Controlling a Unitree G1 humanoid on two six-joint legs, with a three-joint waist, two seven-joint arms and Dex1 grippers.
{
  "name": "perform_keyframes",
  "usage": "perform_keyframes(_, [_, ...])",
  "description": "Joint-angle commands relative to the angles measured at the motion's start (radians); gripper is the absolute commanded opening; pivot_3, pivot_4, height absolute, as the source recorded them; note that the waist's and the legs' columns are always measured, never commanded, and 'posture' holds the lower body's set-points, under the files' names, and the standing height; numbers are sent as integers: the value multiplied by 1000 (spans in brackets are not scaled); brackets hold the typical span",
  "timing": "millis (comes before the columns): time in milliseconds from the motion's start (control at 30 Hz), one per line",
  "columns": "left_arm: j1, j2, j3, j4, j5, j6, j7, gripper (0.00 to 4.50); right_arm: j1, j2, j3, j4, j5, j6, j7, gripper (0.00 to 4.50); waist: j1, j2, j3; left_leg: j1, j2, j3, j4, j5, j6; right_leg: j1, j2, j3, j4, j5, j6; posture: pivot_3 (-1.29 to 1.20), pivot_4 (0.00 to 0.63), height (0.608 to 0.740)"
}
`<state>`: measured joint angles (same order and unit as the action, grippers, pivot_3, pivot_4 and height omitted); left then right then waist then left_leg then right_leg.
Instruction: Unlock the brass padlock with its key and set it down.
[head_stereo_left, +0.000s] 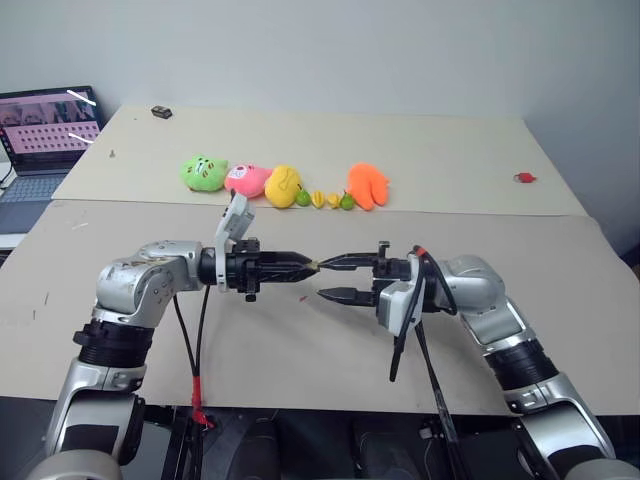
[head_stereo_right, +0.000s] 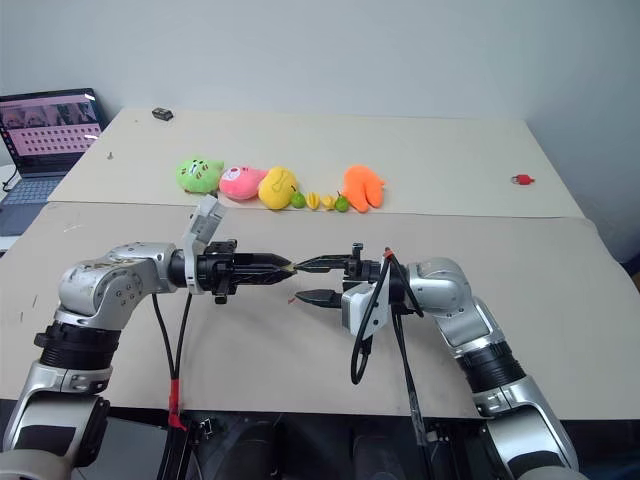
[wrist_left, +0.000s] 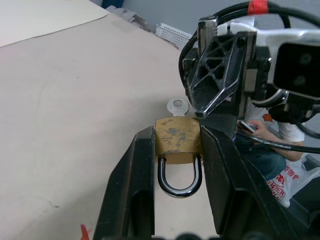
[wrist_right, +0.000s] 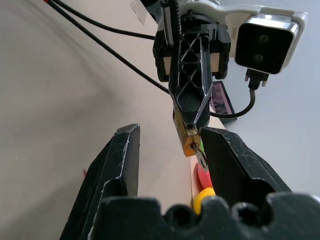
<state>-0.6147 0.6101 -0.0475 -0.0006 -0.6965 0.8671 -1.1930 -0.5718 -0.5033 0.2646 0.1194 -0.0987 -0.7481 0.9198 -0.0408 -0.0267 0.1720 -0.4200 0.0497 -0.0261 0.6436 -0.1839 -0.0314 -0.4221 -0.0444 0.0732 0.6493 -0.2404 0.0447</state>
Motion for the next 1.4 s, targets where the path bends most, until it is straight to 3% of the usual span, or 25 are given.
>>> perform_keyframes(33, [-11,8,18,-44,-38,31,-8,827,-50,-1,-13,21,-18,-72,-54,2395,-1,0,0,0,0,0,0,0,0,0,0,0,0,0,0,0,150,717])
perform_keyframes(200, [48,39,11,-86,-34,28,-26,827,-124,-40,-24,132,-64,-167,-96,2395,-2,0,0,0,0,0,0,0,0,0,0,0,0,3,-5,0,150,717])
perform_keyframes(533, [104,57,38,-112,-44,29,-9,827,-131,-76,14,123,-5,-201,-78,2395,-2,0,0,0,0,0,0,0,0,0,0,0,0,3,-6,0,150,717])
perform_keyframes(1333, [69,21,38,-76,-64,44,29,827,-125,-80,50,113,-19,-209,-101,2395,-2,0,0,0,0,0,0,0,0,0,0,0,0,4,-7,0,150,717])
perform_keyframes(1400, [68,20,38,-75,-64,45,29,827,-130,-80,49,116,-20,-207,-103,1883,-2,0,0,0,0,0,0,0,0,0,0,0,0,4,-7,0,150,717])
